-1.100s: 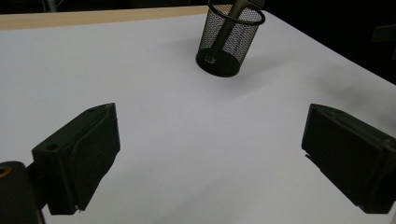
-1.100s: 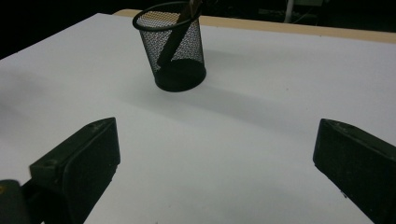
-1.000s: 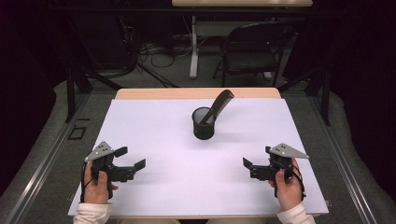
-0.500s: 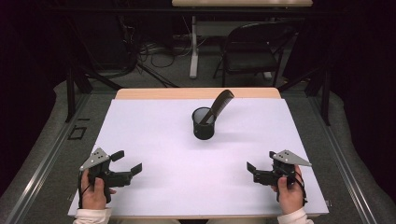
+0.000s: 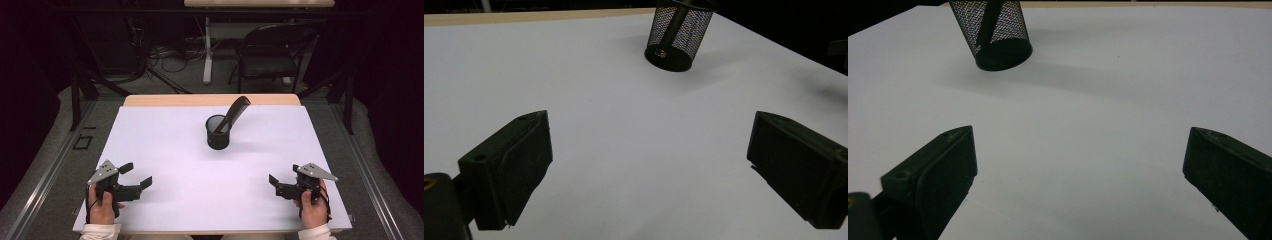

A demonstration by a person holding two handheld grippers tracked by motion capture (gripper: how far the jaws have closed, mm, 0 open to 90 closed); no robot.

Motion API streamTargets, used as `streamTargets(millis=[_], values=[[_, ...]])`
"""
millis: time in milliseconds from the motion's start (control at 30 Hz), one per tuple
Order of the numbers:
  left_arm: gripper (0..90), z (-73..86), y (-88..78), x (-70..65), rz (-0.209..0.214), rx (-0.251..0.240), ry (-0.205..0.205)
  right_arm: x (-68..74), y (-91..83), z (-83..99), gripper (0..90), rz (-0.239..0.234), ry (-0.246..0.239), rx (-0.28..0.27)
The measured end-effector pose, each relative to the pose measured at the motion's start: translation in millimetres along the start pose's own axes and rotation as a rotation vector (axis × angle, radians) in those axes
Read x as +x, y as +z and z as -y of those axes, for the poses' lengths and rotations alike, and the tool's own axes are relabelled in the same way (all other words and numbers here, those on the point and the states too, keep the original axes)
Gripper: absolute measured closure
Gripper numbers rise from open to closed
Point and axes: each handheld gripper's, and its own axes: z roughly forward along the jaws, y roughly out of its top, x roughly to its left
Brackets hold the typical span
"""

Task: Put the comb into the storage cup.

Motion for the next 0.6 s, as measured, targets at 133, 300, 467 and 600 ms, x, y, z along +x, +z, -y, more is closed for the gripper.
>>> streamTargets(millis=[133,300,467,600], values=[[4.8,1.4,0.9,0.9,-0.001,0.0,0.002,-1.8,0.9,1.9,1.0,0.008,0.005,0.001],[4.8,3.3,1.9,3.9,-0.002,0.0,-0.012,-3.5,1.7,3.8,1.0,0.014,0.006,0.002],[4.8,5.3,2.4,7.6,-0.012,0.002,-0.023,-4.8,2.7,4.7,1.0,0.016,-0.001,0.003],[4.8,5.7,1.8,10.1,-0.014,-0.004,-0.035,-5.3,3.3,5.5,1.2,0.019,-0.001,0.008]])
